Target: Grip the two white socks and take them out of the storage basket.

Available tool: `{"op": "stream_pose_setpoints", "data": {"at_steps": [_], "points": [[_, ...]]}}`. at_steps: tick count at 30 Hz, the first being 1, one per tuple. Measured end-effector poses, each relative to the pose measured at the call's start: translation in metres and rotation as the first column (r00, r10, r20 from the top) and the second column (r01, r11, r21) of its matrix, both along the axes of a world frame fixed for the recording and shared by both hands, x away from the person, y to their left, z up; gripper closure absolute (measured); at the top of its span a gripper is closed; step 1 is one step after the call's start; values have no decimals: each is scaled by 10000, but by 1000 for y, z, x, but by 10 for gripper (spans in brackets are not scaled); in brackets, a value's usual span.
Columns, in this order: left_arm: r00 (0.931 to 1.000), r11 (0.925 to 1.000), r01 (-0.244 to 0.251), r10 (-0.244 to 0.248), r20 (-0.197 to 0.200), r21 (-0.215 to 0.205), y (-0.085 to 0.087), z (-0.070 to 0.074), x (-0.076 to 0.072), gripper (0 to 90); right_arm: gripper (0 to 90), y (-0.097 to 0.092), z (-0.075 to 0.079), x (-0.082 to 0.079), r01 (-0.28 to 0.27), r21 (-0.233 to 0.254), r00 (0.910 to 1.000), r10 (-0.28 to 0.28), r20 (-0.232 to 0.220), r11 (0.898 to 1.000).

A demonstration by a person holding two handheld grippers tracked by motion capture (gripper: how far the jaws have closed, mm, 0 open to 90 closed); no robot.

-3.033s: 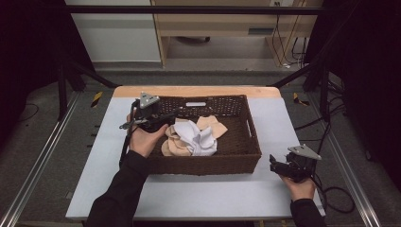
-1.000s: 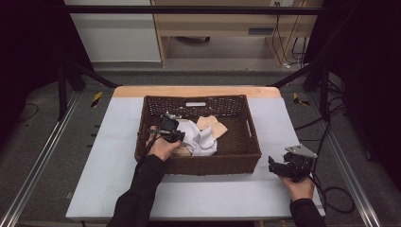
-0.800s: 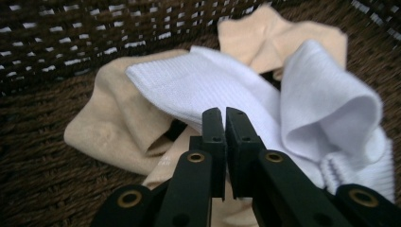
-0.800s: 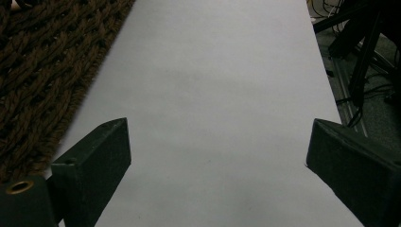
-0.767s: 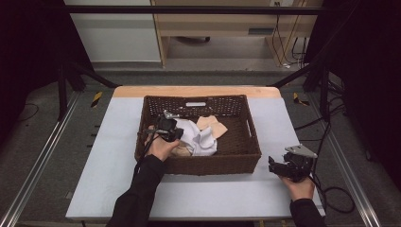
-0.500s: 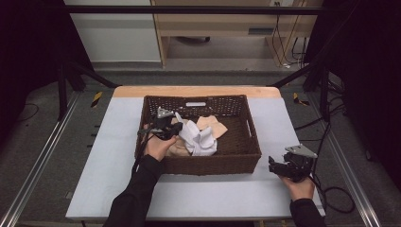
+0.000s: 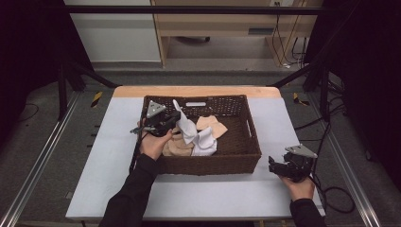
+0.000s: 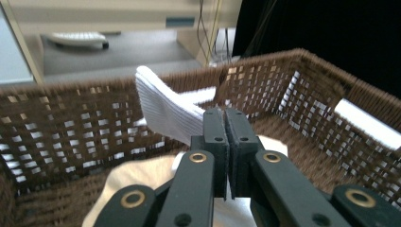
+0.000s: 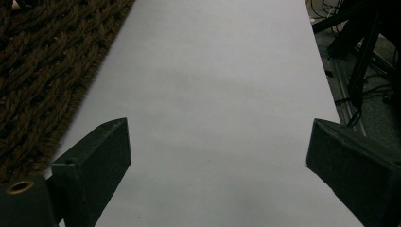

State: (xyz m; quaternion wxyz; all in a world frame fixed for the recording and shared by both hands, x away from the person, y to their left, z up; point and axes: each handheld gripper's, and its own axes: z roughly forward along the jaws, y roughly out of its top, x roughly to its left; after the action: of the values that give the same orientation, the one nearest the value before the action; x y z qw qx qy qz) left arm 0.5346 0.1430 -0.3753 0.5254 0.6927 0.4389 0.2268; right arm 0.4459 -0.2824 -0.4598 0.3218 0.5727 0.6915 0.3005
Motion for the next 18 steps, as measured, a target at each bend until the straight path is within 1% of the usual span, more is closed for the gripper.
{"op": "stream_pose_setpoints", "data": {"at_steps": [3,4,5,6,7,12,17,18], "points": [[9993,9996,-81,90,373,-256,4,11,-3,874,76,0,0,0,6,-16,10000,-6,54,10000],[9993,9996,-81,90,373,-256,4,11,-3,874,76,0,0,0,6,-4,10000,-6,56,10000],[9984,9994,-104,123,550,-339,6,18,-5,874,76,0,0,0,5,-4,10000,-5,51,10000],[9979,9992,-112,137,636,-390,7,21,-6,874,76,0,0,0,-6,0,10000,6,54,10000],[9979,9990,-73,101,634,-442,8,25,-7,874,76,0,0,0,-6,-16,10000,6,30,10000],[9957,9986,-23,72,929,-533,13,40,-14,874,76,-1,0,0,-12,-11,10000,13,63,10000],[9919,9979,94,-11,1268,-646,18,52,-24,874,77,-1,1,-1,-64,24,9999,64,110,10000],[9919,9979,94,-11,1268,-646,18,52,-24,874,77,-1,1,-1,-64,24,9999,64,110,10000]]}}
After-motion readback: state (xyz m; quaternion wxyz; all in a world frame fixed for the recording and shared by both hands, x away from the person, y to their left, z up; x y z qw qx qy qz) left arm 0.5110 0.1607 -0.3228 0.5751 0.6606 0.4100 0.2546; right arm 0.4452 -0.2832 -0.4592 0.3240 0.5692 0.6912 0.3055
